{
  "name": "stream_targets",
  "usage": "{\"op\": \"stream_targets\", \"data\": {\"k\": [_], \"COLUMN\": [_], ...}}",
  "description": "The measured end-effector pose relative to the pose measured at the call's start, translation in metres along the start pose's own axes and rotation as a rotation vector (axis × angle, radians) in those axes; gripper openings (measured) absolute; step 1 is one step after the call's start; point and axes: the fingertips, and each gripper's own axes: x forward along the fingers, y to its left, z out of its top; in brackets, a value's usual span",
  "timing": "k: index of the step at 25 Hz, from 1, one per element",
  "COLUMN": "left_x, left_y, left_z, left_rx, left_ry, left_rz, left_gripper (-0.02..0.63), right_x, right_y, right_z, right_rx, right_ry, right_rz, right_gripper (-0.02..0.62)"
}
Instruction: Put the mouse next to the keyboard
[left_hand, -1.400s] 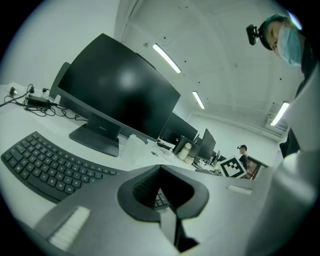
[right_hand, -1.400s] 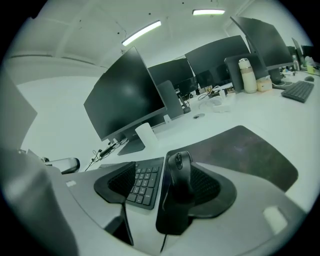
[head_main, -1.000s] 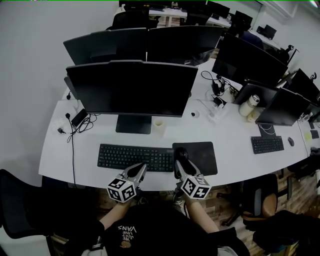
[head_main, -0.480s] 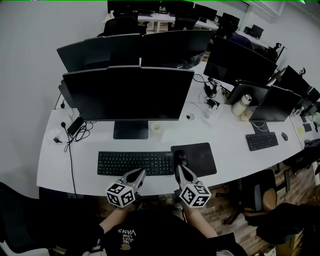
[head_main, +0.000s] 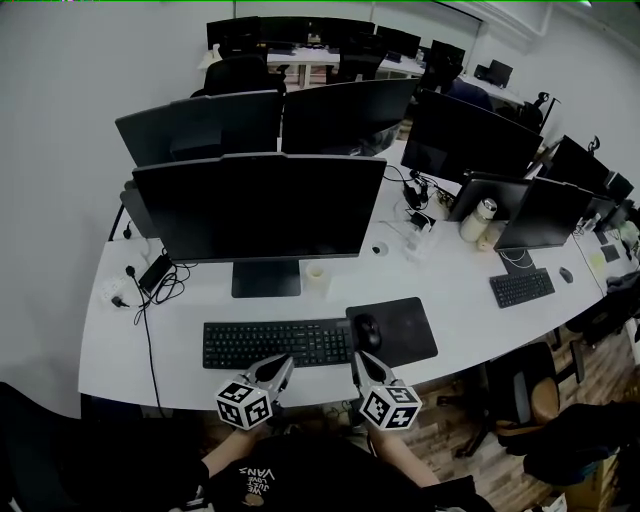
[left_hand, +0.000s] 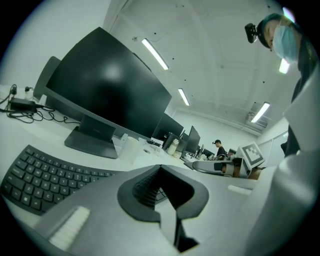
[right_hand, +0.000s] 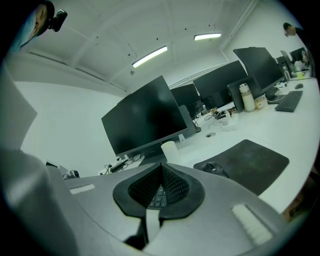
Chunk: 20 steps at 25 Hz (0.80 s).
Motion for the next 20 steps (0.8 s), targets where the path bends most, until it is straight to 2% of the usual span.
{"op": "stream_targets", "data": {"k": [11,20], "left_x": [-0.011,-0.017], "left_y": [-0.005,-0.009], "left_z": [-0.008,-0.010], "left_rx": [0.025,0.041], "left_ry": [0.024,0.034], "left_rz": [-0.027,-0.034], "left_gripper": [0.002,0.002], "right_x": [-0.003,-0.004], "right_y": [0.006,0.007], "right_z": [-0.026,-0.028], "right_rx": [-0.015,-0.023], "right_ry": [0.054,0.051], "right_rz": [-0.015,-0.021], "right_gripper": [0.005,0.005]}}
